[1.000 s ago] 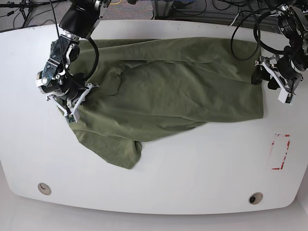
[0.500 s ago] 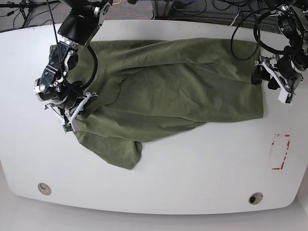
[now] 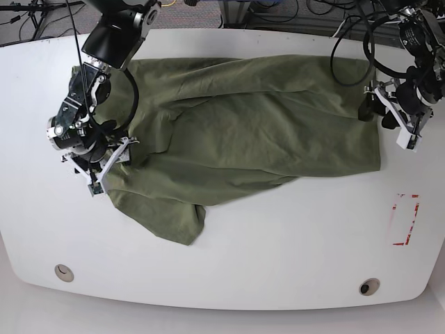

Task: Fold the T-shirt properly
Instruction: 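Lower both grippers onto the folded edge and grasp the fabric, then pull the grasped edge with both grippers away from the table front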

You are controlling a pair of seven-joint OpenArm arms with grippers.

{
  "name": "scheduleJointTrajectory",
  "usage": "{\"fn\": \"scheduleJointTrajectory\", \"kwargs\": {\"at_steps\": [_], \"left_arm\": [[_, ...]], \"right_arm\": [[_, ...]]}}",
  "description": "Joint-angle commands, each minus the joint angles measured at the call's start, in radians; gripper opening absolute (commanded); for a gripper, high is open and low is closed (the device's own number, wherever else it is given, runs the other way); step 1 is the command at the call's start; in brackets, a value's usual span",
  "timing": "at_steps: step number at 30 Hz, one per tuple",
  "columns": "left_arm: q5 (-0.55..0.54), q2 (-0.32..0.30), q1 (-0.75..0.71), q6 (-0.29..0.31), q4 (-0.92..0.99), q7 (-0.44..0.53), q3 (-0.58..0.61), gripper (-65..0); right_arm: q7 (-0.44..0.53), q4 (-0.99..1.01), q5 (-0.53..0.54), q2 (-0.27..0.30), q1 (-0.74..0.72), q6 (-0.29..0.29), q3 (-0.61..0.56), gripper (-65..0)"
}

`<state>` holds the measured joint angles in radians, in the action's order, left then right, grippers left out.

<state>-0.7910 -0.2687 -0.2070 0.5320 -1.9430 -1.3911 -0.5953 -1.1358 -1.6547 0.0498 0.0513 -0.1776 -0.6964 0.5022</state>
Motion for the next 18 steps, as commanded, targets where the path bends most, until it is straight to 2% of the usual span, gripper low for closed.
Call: {"fn": "scheduleJointTrajectory", "kwargs": {"at_steps": [1,2,5,8,11,18], "left_arm": [[-0.014,-0.011,0.004,0.018,-0.014,0.016,-0.007,-27.8],[-0.014,-0.01,-0.002,0.038,-0.014,0.016,-0.007,-27.8],[-0.014,-0.005,-0.022,0.09,-0.014,0.016,-0.005,-27.8],[-0.009,0.021,-0.038,0.116,-0.016,0.016,-0.005,-27.8],[-0.008,0.03,-0.068,0.118,-0.016,0.016,-0.007,-27.8],[-0.006,0.033,-0.128,0.113,-0.014,0.019,-0.008,-27.8]], "right_arm": [[0.017,-0.057,0.006,0.022,-0.009,-0.002,0.005,-14.3],[0.017,-0.081,0.006,0.022,0.008,-0.002,0.008,-9.7],[0.017,-0.158,0.008,0.022,0.059,-0.002,0.008,-4.6],[0.012,-0.232,0.005,0.022,0.109,-0.002,0.011,-4.6],[-0.005,-0.27,0.005,0.022,0.155,-0.002,0.014,-4.6],[-0.01,-0.302,0.003,0.015,0.243,-0.002,0.132,-4.6]]}}
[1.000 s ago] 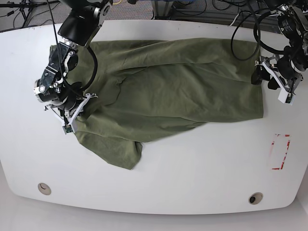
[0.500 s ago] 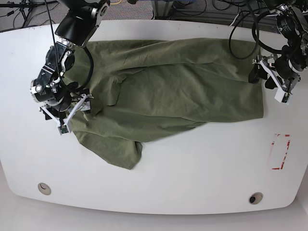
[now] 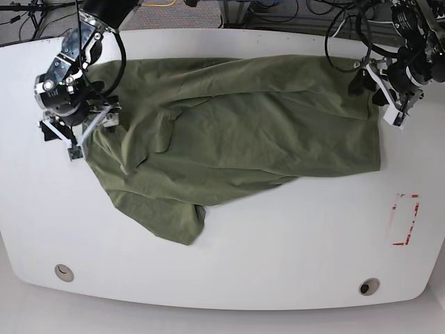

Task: Fold the T-shirt properly
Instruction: 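Pull the grasped edge with both grippers away from the table front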

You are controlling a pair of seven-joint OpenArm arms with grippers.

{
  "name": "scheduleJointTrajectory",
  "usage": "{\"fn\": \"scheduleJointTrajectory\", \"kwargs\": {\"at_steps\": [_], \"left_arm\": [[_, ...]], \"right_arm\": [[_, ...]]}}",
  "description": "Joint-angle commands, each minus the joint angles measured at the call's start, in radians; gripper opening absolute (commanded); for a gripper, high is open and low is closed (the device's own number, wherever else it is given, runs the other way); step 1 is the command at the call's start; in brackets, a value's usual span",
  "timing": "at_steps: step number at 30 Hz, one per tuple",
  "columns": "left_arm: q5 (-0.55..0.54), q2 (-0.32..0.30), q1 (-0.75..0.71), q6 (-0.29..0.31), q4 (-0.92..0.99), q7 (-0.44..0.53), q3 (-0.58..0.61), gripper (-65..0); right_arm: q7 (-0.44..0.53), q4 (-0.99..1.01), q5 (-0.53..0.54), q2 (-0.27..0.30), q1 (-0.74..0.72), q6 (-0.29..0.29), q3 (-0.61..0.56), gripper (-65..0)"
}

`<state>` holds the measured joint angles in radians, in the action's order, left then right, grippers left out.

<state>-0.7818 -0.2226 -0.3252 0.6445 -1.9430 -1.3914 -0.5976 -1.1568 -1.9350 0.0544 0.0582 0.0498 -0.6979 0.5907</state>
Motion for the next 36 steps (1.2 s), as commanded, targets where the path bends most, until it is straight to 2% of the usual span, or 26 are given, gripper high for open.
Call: {"fn": "scheduleJointTrajectory", "kwargs": {"at_steps": [1,6,15,20,25,33,36], "left_arm": [[-0.015,-0.013,-0.016,0.001,-0.014,0.025,-0.006,-27.8],[0.011,-0.013,-0.065,0.001,-0.012,0.12,-0.003,-27.8],[0.213,0.002,-0.073,0.001,-0.011,0.217,0.094,-27.8],[0.298,0.042,-0.073,0.001,-0.011,0.291,0.118,-27.8],[0.399,0.071,-0.07,0.001,-0.011,0.32,0.15,-27.9],[0.598,0.145,-0.068,0.004,0.003,0.347,0.153,-27.9],[0.632,0.151,-0.068,0.004,0.03,0.367,0.153,-27.9]], "right_arm": [[0.011,-0.022,-0.001,0.009,0.026,0.0,0.061,-4.6],[0.011,-0.019,0.002,0.007,0.075,0.0,0.143,-4.6],[0.011,0.003,0.011,0.006,0.129,0.0,0.168,-4.9],[0.011,0.042,0.011,0.004,0.131,0.0,0.17,-12.4],[0.014,0.102,0.011,-0.008,0.126,0.0,0.202,-20.1],[0.018,0.179,0.011,-0.01,0.121,0.0,0.214,-21.1],[0.018,0.19,0.011,-0.01,0.121,0.0,0.213,-21.1]]}}
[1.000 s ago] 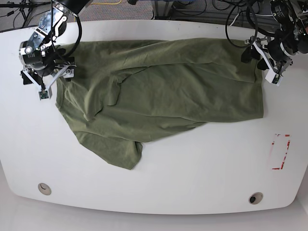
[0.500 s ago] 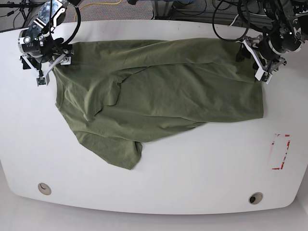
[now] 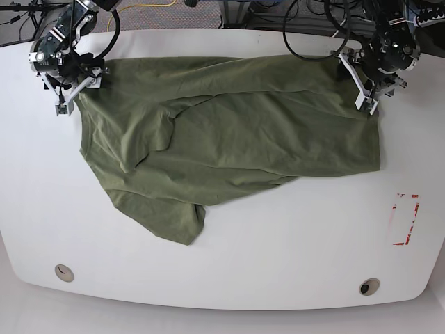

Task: Fold the T-shirt properly
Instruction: 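Pull the grasped edge with both grippers away from the table front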

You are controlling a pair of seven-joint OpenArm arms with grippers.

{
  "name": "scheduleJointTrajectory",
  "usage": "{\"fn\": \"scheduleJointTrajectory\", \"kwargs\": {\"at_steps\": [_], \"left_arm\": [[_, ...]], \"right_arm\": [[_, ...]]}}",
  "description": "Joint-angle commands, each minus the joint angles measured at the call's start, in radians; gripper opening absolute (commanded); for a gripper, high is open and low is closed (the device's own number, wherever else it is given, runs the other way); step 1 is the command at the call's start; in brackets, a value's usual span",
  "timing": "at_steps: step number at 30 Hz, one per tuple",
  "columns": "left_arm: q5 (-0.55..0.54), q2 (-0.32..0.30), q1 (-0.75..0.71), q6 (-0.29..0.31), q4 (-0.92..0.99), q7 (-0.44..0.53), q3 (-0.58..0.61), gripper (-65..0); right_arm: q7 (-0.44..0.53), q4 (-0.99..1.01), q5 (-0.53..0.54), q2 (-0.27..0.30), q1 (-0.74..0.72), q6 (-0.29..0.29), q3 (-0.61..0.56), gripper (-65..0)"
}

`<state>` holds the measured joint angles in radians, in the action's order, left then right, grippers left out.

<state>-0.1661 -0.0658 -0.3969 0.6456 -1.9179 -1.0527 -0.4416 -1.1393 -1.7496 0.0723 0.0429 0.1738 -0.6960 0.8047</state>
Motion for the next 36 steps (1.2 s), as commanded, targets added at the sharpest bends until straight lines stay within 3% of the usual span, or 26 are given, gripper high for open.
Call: {"fn": "scheduleJointTrajectory", "kwargs": {"at_steps": [1,10,19,29,32,36], "left_arm": [[0.023,-0.006,0.005,0.003,0.018,0.035,-0.003,-27.9],[0.04,-0.035,0.005,0.003,0.1,0.044,-0.006,-27.9],[0.04,-0.041,-0.009,0.007,0.061,0.036,-0.007,-27.9],[0.036,-0.07,-0.032,0.012,0.022,-0.048,-0.007,-27.9],[0.038,-0.07,-0.033,0.049,0.008,-0.056,-0.009,-27.9],[0.041,-0.07,-0.04,0.052,-0.01,-0.09,-0.009,-27.9]], "right_arm": [[0.0,0.007,-0.007,0.005,-0.003,-0.002,-0.001,-21.1],[0.002,0.01,-0.007,0.005,-0.003,-0.002,0.003,-21.2],[0.0,0.004,-0.016,0.008,0.007,-0.002,0.005,-21.2],[-0.002,-0.022,-0.015,0.03,0.071,-0.002,0.006,-21.2],[-0.002,-0.048,-0.009,0.03,0.103,-0.002,0.008,-21.2],[-0.002,-0.072,-0.007,0.025,0.129,-0.002,0.008,-21.2]]}}
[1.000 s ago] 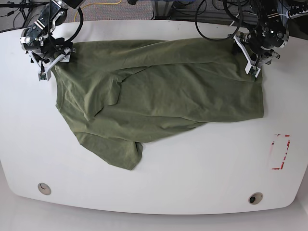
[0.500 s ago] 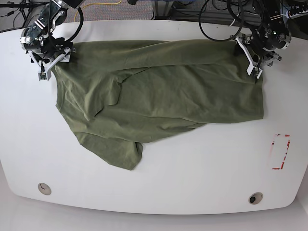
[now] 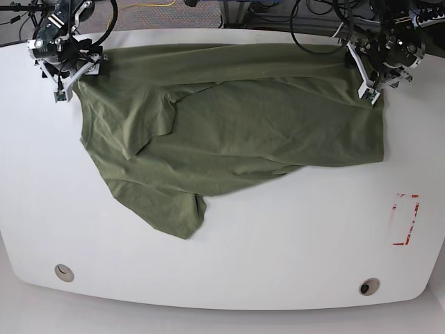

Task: Fold the T-shirt properly
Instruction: 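Pull the grasped edge with both grippers away from the table front, then open both grippers and move them to the shirt's opposite long edge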

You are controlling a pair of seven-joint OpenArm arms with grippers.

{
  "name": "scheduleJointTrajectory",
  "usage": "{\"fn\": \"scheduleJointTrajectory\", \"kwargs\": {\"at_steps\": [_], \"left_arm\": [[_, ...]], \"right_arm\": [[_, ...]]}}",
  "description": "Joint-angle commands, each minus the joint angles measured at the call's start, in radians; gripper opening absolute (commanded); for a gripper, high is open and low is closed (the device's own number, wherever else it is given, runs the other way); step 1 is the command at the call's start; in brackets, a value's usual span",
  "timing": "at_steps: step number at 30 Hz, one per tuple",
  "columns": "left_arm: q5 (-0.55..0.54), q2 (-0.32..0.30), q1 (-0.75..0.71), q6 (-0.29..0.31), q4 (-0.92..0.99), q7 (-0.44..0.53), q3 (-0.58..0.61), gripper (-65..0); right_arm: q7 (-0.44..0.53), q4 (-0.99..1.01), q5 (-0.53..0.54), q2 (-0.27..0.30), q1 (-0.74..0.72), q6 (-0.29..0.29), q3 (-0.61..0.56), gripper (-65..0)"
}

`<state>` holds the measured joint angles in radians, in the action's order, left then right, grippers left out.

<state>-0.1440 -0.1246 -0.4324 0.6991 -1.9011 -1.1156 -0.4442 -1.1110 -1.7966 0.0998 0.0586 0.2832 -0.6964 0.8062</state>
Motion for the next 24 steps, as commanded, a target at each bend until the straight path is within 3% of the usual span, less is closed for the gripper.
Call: {"fn": "scheduleJointTrajectory", "kwargs": {"at_steps": [1,14,24], "left_arm": [[0.019,-0.011,-0.004,-0.001,-0.031,-0.036,-0.006,-27.9],[0.014,-0.01,0.005,-0.001,-0.077,-0.062,-0.031,-27.9],[0.014,-0.01,0.057,-0.001,-0.087,-0.08,-0.08,-27.9]], "right_arm": [[-0.03,-0.025,-0.035,0.01,0.023,-0.002,0.006,-21.2],[-0.034,-0.03,-0.035,0.013,0.021,-0.002,0.037,-20.9],[-0.057,-0.157,-0.033,0.005,0.015,-0.002,0.003,-20.5]]}}
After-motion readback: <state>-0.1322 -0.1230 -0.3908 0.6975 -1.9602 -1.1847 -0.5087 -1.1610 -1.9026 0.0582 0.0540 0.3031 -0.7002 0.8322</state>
